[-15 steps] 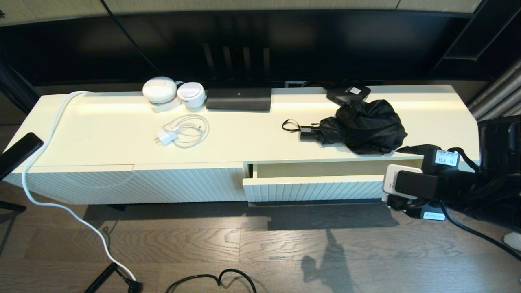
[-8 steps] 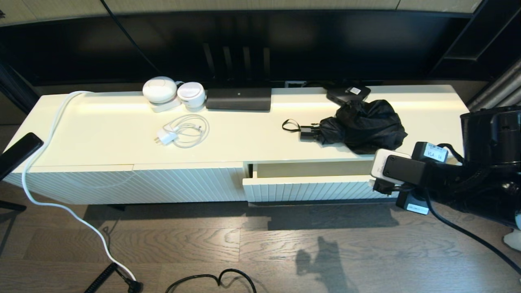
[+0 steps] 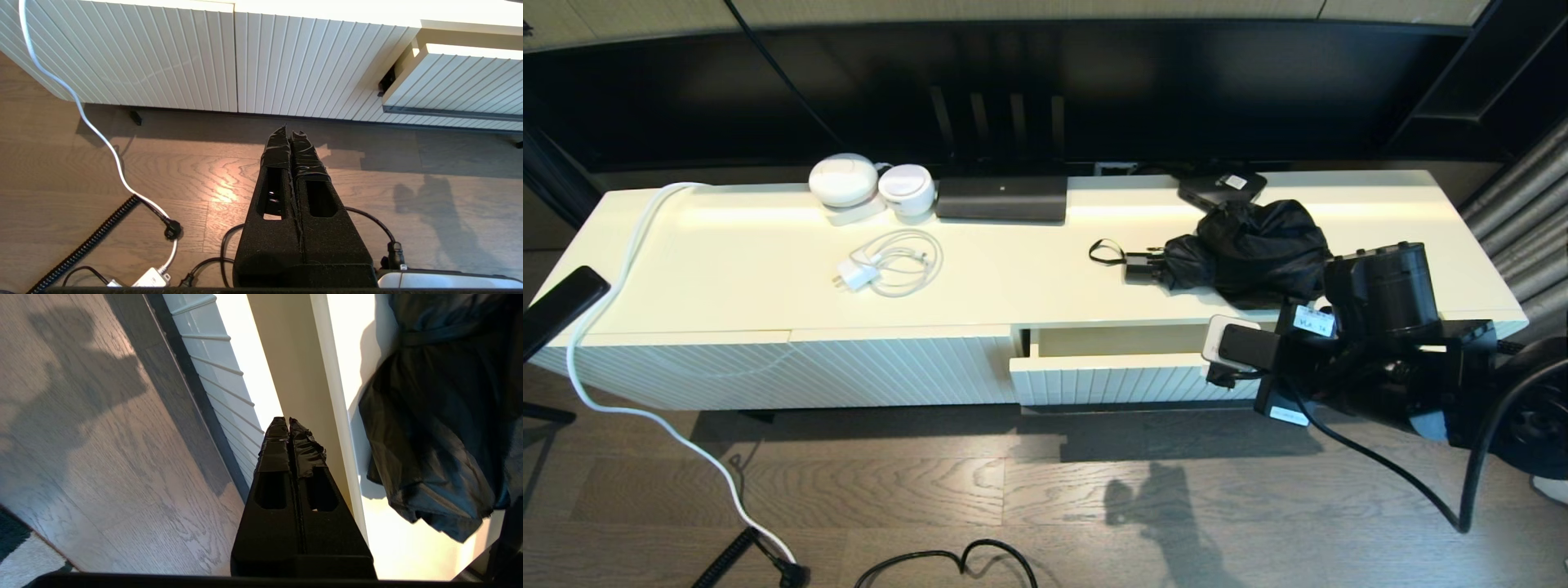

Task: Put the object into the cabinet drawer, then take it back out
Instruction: Open the drawer

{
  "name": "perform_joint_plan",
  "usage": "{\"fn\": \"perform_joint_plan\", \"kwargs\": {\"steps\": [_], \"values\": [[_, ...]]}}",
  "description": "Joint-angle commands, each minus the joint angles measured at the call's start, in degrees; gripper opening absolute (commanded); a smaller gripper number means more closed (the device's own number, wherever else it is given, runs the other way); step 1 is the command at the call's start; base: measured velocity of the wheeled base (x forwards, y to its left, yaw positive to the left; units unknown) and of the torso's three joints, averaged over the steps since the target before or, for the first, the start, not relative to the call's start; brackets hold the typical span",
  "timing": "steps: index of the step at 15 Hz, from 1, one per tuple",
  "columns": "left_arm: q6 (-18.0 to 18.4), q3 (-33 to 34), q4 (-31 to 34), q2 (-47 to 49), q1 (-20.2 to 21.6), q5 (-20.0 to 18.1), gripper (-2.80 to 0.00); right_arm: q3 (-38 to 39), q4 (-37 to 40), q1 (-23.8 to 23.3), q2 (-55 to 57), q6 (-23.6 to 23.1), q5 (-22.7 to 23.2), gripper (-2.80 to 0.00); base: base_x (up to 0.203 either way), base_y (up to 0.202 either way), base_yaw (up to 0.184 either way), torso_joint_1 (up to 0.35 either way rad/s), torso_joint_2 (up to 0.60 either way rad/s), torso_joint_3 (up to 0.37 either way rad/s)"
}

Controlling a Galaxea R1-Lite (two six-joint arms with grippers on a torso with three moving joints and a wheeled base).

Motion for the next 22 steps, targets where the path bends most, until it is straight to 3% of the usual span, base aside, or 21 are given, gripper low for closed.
{"fn": "perform_joint_plan", "kwargs": {"steps": [1,10,22], "values": [[-0.05,0.0,-0.02,-0.02,0.0,-0.01,-2.8,-0.91,-0.12,0.0,2.47,-1.14,-0.05,-2.8,0.0,0.0,0.0,0.0,0.0,0.0],[-0.05,0.0,-0.02,-0.02,0.0,0.07,-2.8,-7.2,0.09,-1.72,6.64,-6.32,0.05,-2.8,0.0,0.0,0.0,0.0,0.0,0.0],[-0.05,0.0,-0.02,-0.02,0.0,-0.01,-2.8,-12.4,-0.29,-1.91,13.87,-7.05,0.13,-2.8,0.0,0.0,0.0,0.0,0.0,0.0]]}}
